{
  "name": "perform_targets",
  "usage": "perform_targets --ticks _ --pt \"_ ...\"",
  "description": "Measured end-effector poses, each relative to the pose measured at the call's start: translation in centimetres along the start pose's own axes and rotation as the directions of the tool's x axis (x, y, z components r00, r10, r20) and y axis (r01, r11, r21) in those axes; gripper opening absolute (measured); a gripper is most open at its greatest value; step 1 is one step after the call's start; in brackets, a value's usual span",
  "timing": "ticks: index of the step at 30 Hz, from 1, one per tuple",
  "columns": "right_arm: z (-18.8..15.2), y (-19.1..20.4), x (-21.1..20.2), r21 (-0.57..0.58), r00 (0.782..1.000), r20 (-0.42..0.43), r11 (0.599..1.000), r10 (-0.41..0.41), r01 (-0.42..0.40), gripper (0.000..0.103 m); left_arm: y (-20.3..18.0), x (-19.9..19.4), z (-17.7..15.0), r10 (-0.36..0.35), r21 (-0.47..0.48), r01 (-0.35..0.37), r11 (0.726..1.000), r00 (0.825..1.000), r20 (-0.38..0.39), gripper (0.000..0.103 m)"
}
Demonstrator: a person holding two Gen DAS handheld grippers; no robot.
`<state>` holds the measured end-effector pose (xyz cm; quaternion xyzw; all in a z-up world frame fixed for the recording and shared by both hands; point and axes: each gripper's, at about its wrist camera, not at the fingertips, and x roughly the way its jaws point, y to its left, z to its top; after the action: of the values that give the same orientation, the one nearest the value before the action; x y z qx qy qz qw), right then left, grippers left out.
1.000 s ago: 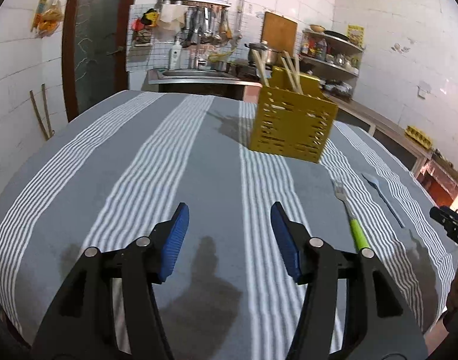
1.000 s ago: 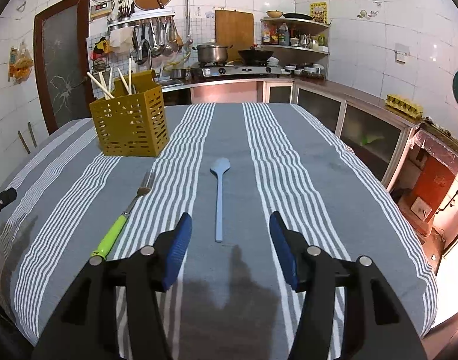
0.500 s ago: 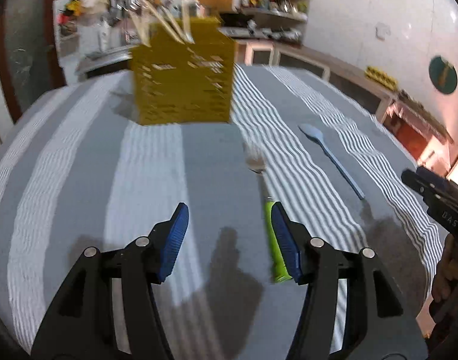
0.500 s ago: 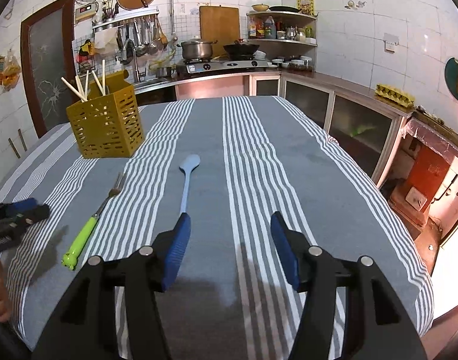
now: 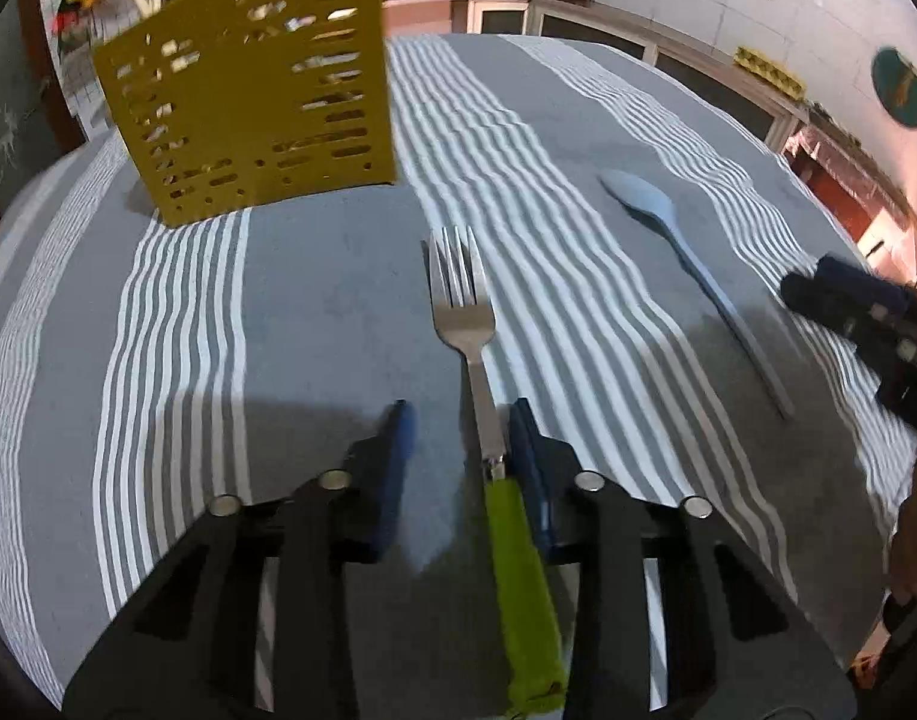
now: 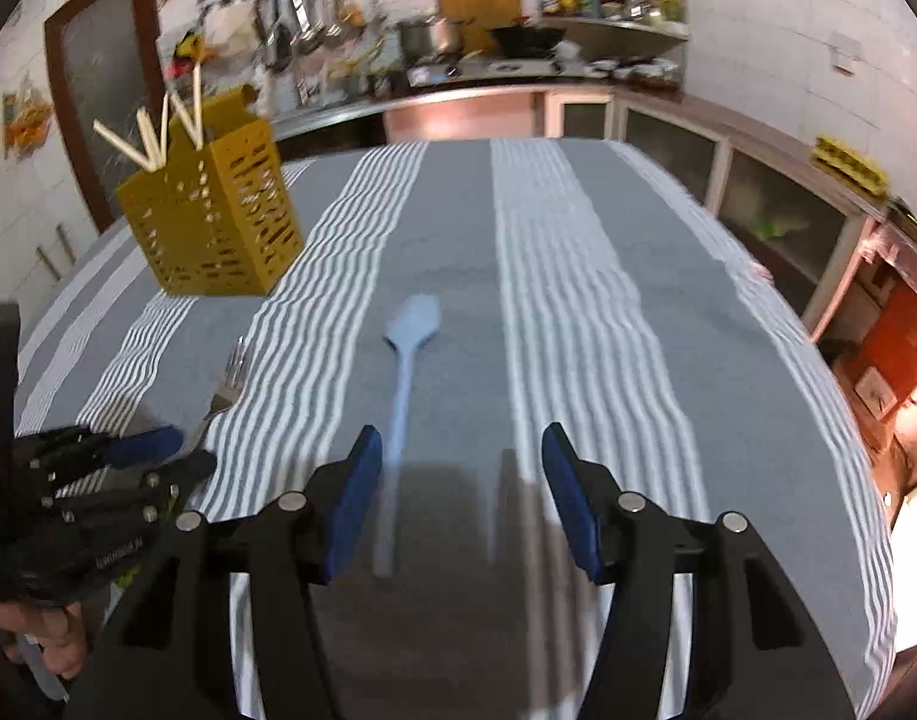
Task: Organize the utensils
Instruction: 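Close the left tool on the green fork handle while the right tool grasps the blue spatula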
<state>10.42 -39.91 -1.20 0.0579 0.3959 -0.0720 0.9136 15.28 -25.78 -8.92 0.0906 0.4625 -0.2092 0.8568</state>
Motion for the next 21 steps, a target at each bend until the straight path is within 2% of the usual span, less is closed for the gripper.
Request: perform_targets --ticks 2,7,9,10,12,15,21 --pt "0.8 1.0 1.5 -0.023 0.999 -0.033 1.0 0.0 -0.001 0.055 1.0 0.7 1.0 0.011 -0.011 -0.011 1.0 1.0 -0.01 0.013" --pt "2.4 2.5 5.5 -0.06 0.991 -0.126 0.998 -0.039 0.032 0.053 1.7 1.9 2.4 0.009 -0.004 -0.009 1.0 1.0 -0.026 0.012" --pt "2.7 2.4 6.3 -0.054 0.988 -0.143 0.997 -0.056 0.049 0.049 1.6 2.2 2.6 0.015 0.011 -0.015 1.0 1.0 -0.023 0.012" --pt "3.1 2.5 6.6 -0.052 0.988 -0.146 0.997 -0.059 0.052 0.047 1.7 2.3 2.8 0.013 0.011 -0.013 1.0 1.0 -0.025 0.012" --pt "3.6 2.6 7.2 -0.062 0.985 -0.162 0.997 -0.063 0.053 0.026 1.6 2.7 3.3 0.01 0.019 -0.009 1.0 0.999 -0.034 0.012" --pt "3.7 2.9 7.5 -0.059 0.985 -0.165 0.997 -0.057 0.048 0.009 1.7 2.9 3.8 -0.001 0.022 0.002 1.0 0.999 -0.044 0.012" --pt "3.8 2.7 7.2 -0.041 0.987 -0.153 0.998 -0.052 0.046 0.008 2.2 3.5 4.9 0.008 0.013 -0.007 1.0 0.999 -0.046 0.012"
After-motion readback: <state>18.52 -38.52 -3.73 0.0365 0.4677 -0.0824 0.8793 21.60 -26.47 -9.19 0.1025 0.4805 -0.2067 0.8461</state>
